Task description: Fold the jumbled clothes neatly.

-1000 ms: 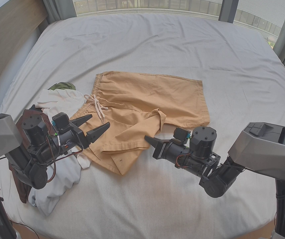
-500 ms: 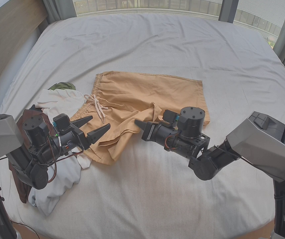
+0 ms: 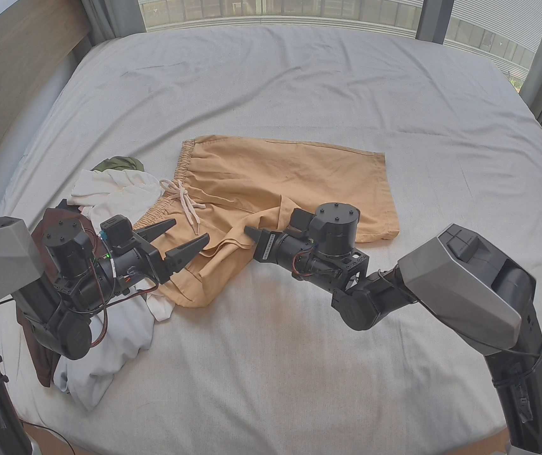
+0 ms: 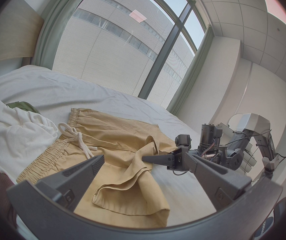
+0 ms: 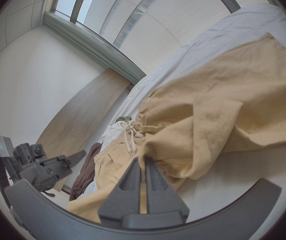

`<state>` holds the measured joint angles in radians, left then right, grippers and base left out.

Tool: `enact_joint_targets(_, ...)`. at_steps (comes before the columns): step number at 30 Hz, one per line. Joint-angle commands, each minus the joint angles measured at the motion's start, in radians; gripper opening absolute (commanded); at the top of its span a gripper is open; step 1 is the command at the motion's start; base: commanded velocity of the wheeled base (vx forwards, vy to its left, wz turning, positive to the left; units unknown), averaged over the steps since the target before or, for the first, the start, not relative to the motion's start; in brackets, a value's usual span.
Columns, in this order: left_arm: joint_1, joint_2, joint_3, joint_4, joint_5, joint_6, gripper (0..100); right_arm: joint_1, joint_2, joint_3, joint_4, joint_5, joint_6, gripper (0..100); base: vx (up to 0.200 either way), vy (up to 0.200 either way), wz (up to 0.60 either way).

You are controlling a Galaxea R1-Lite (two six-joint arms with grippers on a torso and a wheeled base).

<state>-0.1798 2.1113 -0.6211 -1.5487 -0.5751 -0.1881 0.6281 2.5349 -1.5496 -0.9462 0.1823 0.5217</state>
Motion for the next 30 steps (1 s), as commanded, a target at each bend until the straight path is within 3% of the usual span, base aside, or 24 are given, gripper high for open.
enact_joint_targets(1, 0.000, 0.001, -0.002, -0.001, 0.000, -0.001, 100, -0.001, 0.038, -0.015, -0.002, 0.000, 0.000, 0, 0.000, 0.000, 0.00)
enact_joint_targets(3, -0.001, 0.001, -0.002, -0.001, 0.000, -0.001, 100, -0.001, 0.038, -0.015, -0.003, 0.000, 0.000, 0, 0.000, 0.000, 0.00)
enact_joint_targets(4, -0.001, 0.001, -0.002, -0.001, 0.000, 0.001, 100, -0.001, 0.036, -0.017, -0.009, 0.000, 0.000, 100, 0.000, 0.000, 0.00)
enact_joint_targets(13, -0.001, 0.001, -0.002, -0.001, 0.000, -0.001, 100, 0.009, -0.035, 0.029, -0.029, -0.040, 0.001, 100, 0.000, 0.000, 0.00)
enact_joint_targets(18, -0.001, 0.001, -0.002, -0.001, -0.002, -0.001, 100, 0.005, -0.133, 0.155, -0.026, -0.044, 0.000, 100, 0.000, 0.000, 0.00)
enact_joint_targets(24, -0.001, 0.001, -0.002, -0.001, -0.002, -0.002, 100, -0.005, -0.123, 0.215, -0.040, -0.109, -0.003, 100, 0.000, 0.000, 0.00)
enact_joint_targets(30, -0.001, 0.003, -0.002, -0.001, -0.002, -0.002, 100, -0.004, -0.122, 0.258, -0.066, -0.113, -0.003, 100, 0.000, 0.000, 0.00)
